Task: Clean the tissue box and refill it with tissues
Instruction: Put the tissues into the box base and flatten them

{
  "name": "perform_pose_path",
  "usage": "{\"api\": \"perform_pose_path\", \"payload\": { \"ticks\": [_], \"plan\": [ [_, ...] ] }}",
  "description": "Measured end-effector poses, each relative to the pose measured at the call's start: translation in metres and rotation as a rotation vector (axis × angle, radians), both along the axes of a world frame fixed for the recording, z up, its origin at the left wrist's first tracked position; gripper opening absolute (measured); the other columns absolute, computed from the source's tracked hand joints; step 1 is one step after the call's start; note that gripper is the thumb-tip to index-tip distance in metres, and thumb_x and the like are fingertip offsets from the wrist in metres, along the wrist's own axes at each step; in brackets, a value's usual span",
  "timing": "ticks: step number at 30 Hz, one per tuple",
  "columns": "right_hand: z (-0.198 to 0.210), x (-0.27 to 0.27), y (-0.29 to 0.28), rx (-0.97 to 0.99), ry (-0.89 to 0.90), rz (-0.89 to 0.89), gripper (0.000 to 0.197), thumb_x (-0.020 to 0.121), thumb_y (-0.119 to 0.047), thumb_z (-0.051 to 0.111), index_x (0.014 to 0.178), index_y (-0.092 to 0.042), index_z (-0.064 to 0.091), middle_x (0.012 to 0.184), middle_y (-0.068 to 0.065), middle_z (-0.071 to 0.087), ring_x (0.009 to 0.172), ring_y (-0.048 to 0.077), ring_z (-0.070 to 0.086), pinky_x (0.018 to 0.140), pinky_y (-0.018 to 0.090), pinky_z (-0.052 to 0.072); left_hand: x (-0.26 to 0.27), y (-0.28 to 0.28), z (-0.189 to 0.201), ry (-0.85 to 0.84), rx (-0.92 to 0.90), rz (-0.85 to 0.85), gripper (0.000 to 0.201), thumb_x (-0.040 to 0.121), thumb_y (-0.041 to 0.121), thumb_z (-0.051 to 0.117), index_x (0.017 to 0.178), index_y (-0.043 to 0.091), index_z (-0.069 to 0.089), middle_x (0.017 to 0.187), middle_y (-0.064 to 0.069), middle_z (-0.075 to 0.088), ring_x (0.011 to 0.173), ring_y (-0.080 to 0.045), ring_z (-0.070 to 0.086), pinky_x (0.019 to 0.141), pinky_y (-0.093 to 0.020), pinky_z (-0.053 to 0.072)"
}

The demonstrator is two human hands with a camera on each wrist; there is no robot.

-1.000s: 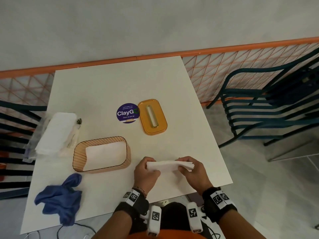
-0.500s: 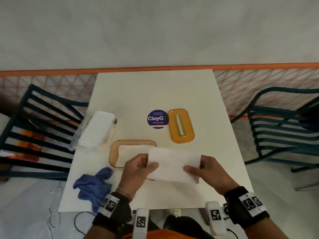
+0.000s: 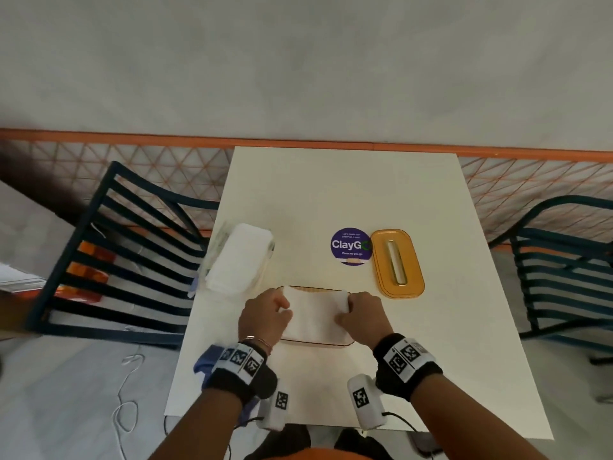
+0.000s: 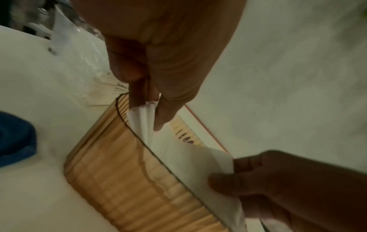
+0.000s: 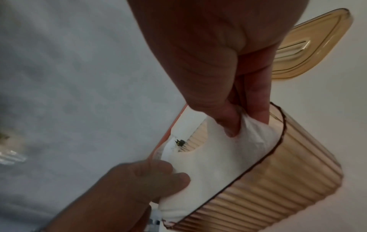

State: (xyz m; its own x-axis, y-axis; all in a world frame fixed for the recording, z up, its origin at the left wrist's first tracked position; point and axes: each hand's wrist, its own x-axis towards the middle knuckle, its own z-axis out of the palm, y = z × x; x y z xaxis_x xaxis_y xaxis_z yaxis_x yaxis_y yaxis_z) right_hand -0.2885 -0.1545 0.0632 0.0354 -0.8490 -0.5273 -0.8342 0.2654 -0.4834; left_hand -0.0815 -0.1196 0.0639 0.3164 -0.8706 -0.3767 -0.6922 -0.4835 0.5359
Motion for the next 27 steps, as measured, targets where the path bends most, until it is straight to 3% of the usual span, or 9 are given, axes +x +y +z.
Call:
{"api": "perform_pose_path", "payload": {
  "ticks": [4,7,12,17,19,21,24,25,27],
  "plan": [
    [-0.006,0.014,-0.001,0.012,0.148,0.042,0.017,0.089,-0.02,0.069,0.101,-0.007,0.071,0.098,0.006,0.071,0.077,0.018,0.06,0.065,0.02,0.048,-0.002,-0.003,-0.005,-0.196,0.025,-0.202,0.012,0.091,0.031,0.066,0.103,0.033,0.067,0.098,0.011,0.074,0.08,-0.011,0.06,0.069,-0.024,0.042],
    [-0.006,0.023,0.0,-0.001,0.246,0.067,0.027,0.09,-0.023,0.07,0.113,-0.008,0.068,0.11,0.008,0.071,0.093,0.023,0.07,0.078,0.025,0.054,-0.003,-0.004,-0.009,-0.266,0.034,-0.328,0.016,0.096,0.03,0.061,0.111,0.032,0.065,0.106,0.007,0.072,0.091,-0.014,0.065,0.073,-0.025,0.045],
    [0.004,0.03,0.004,-0.011,0.333,0.093,0.038,0.09,-0.028,0.073,0.122,-0.008,0.064,0.116,0.007,0.069,0.101,0.023,0.07,0.086,0.028,0.056,0.002,-0.004,-0.01,-0.263,-0.003,-0.443,0.023,0.096,0.026,0.061,0.118,0.03,0.062,0.124,0.01,0.064,0.102,-0.016,0.066,0.081,-0.027,0.047],
    [0.015,0.028,0.018,-0.177,0.333,0.166,0.036,0.095,-0.024,0.068,0.13,-0.017,0.058,0.124,0.001,0.066,0.108,0.017,0.066,0.093,0.025,0.054,0.005,-0.002,-0.006,-0.206,-0.155,-0.538,0.02,0.097,0.034,0.06,0.115,0.03,0.067,0.124,0.013,0.061,0.109,-0.009,0.06,0.084,-0.022,0.046],
    [0.009,0.027,0.019,-0.121,0.245,0.211,0.039,0.098,-0.024,0.064,0.135,-0.02,0.057,0.135,0.001,0.061,0.12,0.019,0.06,0.102,0.028,0.05,0.004,-0.006,-0.008,-0.133,-0.058,-0.654,0.029,0.099,0.046,0.054,0.117,0.029,0.068,0.124,0.011,0.065,0.109,-0.012,0.063,0.088,-0.027,0.05],
    [0.003,0.026,0.018,0.028,0.203,0.3,0.04,0.101,-0.032,0.057,0.139,-0.019,0.056,0.141,0.002,0.056,0.13,0.022,0.053,0.109,0.032,0.043,0.001,-0.012,-0.013,-0.079,0.164,-0.777,0.051,0.099,0.063,0.042,0.118,0.025,0.071,0.122,0.005,0.068,0.11,-0.018,0.064,0.091,-0.034,0.051],
    [-0.003,0.027,0.014,0.118,0.199,0.411,0.035,0.102,-0.033,0.05,0.125,-0.013,0.067,0.126,0.006,0.065,0.119,0.026,0.062,0.1,0.035,0.052,-0.001,-0.017,-0.014,-0.19,0.286,-0.996,0.086,0.092,0.077,0.013,0.11,0.016,0.07,0.11,-0.007,0.067,0.101,-0.028,0.065,0.082,-0.039,0.052],
    [-0.003,0.028,0.013,0.124,0.196,0.445,0.033,0.103,-0.029,0.047,0.117,-0.01,0.07,0.117,0.008,0.069,0.111,0.027,0.066,0.094,0.036,0.055,-0.002,-0.017,-0.013,-0.227,0.282,-1.048,0.079,0.097,0.071,0.014,0.115,0.016,0.068,0.11,-0.011,0.066,0.102,-0.031,0.065,0.08,-0.04,0.052],
    [-0.004,0.031,0.012,0.128,0.192,0.514,0.036,0.105,-0.03,0.042,0.109,-0.009,0.072,0.106,0.008,0.071,0.1,0.028,0.069,0.087,0.038,0.058,0.0,-0.017,-0.011,-0.176,0.221,-1.022,0.053,0.105,0.054,0.028,0.124,0.021,0.066,0.12,-0.012,0.065,0.111,-0.032,0.063,0.089,-0.044,0.053]
  ]
}}
